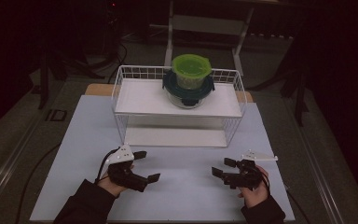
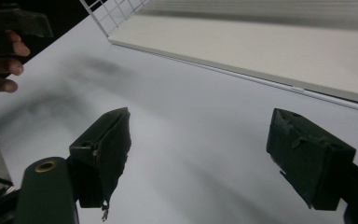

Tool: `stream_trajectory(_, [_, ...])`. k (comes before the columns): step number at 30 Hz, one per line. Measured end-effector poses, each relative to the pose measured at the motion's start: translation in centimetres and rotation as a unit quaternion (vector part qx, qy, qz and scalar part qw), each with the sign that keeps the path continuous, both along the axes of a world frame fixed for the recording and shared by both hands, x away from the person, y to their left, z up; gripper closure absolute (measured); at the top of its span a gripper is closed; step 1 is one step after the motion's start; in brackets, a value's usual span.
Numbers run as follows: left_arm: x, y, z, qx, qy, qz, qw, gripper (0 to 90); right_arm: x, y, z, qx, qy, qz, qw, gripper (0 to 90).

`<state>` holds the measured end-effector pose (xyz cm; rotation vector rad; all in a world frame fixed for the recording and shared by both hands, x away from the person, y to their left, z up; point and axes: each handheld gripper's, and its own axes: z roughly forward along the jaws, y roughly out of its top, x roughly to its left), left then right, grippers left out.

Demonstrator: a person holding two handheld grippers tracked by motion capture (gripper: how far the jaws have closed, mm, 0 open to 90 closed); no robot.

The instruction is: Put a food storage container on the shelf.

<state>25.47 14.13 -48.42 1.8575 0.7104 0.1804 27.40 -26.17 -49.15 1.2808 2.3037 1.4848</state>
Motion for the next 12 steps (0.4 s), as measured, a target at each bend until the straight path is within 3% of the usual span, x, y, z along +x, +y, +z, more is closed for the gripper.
stream_trajectory(12, [-0.1, 0.7, -1.2, 0.017, -0.003, 0.01, 0.9998, 1.5, 0.4, -0.4, -0.9, -0.006, 0.001, -0.004, 1.0, 21.0])
